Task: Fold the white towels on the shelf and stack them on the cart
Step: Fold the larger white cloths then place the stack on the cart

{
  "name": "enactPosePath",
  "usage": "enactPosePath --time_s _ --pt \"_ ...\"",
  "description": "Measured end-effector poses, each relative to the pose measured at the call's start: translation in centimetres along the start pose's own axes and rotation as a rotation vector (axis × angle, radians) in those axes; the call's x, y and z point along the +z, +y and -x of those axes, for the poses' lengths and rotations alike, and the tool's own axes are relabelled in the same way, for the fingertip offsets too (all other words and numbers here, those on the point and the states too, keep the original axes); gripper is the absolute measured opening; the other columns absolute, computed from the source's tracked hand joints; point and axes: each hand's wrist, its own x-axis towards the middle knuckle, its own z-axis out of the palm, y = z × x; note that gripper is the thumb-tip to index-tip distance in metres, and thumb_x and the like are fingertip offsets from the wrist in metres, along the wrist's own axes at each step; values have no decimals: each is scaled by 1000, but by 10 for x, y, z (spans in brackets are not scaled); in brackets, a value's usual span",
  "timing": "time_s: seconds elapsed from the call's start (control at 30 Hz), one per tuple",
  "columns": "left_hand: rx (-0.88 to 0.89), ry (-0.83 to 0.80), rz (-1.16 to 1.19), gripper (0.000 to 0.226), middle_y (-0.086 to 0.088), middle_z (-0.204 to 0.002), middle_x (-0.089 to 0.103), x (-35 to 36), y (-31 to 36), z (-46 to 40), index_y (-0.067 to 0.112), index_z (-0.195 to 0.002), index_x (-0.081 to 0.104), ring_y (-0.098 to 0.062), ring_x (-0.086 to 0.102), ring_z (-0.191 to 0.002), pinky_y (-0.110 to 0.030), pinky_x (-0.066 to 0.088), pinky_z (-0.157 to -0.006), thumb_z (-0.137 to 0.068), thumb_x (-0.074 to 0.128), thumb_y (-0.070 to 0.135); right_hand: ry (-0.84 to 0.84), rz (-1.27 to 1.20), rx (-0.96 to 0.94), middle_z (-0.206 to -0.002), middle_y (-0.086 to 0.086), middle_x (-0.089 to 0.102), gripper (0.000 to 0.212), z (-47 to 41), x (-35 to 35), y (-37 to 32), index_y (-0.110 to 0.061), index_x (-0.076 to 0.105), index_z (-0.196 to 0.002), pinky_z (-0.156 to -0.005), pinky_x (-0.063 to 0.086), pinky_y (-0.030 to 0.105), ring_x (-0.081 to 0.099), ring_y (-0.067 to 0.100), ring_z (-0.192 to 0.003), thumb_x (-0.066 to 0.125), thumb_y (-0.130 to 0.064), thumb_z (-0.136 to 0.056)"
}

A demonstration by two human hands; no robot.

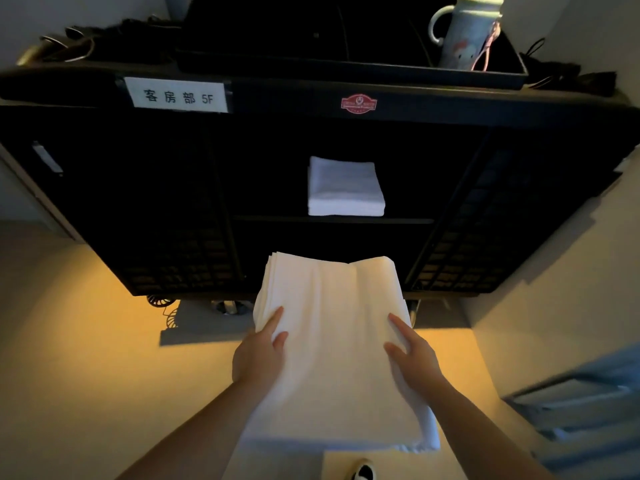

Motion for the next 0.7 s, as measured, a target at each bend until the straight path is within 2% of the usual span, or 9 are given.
enactPosePath --time_s 0.1,0.27,0.4,0.6,0.7 --pt "-48 -6 -9 48 -9 -109 60 26 31 -23 53 -144 23 -20 60 -77 -31 53 -67 -98 38 47 -52 4 4 -138 1 50 51 -47 -28 9 -38 39 -142 -99 40 32 49 22 -122 54 -22 -96" --pt "-121 -14 -50 48 -16 -129 51 59 60 -62 55 -143 23 -26 64 -83 -28 51 -67 -98 38 49 -106 13 17 -141 -3 48 50 -108 -47 19 -35 39 -143 -100 39 30 48 20 -125 53 -19 -97" --pt "-142 -33 -76 48 -11 -118 52 78 62 -98 54 -143 24 -26 62 -79 -31 53 -68 -97 38 50 -121 -13 51 -143 -5 45 49 -149 -39 25 -35 39 -143 -102 40 33 45 20 -128 51 -18 -98" --pt "-122 -60 -75 49 -12 -125 54 107 48 -158 51 -144 25 -26 63 -87 -27 47 -65 -97 38 49 -116 -3 93 -145 -4 44 50 -210 -12 32 -38 36 -144 -98 43 31 46 20 -125 50 -22 -99" --pt "-117 -66 -76 50 -10 -117 58 127 42 -188 50 -145 25 -25 60 -91 -27 45 -67 -97 39 49 -126 3 94 -145 -3 42 51 -245 3 46 -40 34 -144 -92 45 29 48 17 -119 49 -24 -99"
